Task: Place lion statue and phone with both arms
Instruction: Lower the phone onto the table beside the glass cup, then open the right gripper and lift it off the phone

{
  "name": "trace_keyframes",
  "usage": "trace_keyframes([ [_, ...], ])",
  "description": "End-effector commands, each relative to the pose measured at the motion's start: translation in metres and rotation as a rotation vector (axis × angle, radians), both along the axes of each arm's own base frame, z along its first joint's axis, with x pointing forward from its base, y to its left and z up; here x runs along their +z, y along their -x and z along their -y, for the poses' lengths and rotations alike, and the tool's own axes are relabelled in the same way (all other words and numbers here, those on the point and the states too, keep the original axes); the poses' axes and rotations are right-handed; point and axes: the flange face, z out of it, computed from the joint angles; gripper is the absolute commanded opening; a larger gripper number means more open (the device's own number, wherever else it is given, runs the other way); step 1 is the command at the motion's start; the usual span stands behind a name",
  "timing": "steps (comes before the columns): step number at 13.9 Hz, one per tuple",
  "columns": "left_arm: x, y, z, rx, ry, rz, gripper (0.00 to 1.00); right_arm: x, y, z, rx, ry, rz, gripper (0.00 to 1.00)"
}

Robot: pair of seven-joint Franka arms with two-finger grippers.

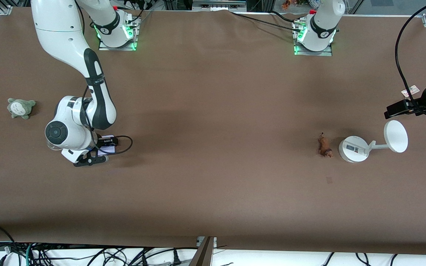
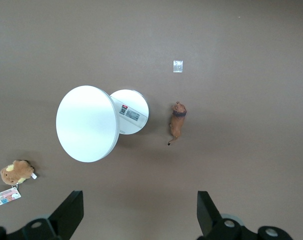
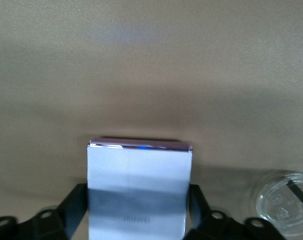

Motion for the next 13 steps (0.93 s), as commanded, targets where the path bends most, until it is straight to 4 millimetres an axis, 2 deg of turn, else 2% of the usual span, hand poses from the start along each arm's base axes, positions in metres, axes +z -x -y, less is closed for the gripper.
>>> trace_keyframes([
  [1, 0.007, -0.002, 0.001, -0.019, 0.021, 0.005, 1.00, 0.003, -0.002, -0.005, -0.009, -0.020, 0.010, 0.99],
  [4, 0.007, -0.002, 0.001, -0.019, 0.023, 0.006, 1.00, 0.017, -0.004, -0.009, -0.004, -0.034, 0.016, 0.99],
  [6, 0.007, -0.002, 0.001, -0.019, 0.023, 0.006, 1.00, 0.049, -0.002, -0.012, -0.008, -0.073, -0.019, 0.99],
  [10, 0.007, -0.002, 0.002, -0.021, 0.024, 0.006, 1.00, 0.150, 0.005, -0.007, -0.072, -0.132, -0.093, 0.99],
  [13, 0.007, -0.002, 0.002, -0.021, 0.024, 0.006, 1.00, 0.248, 0.007, -0.012, -0.086, -0.073, -0.139, 0.99],
])
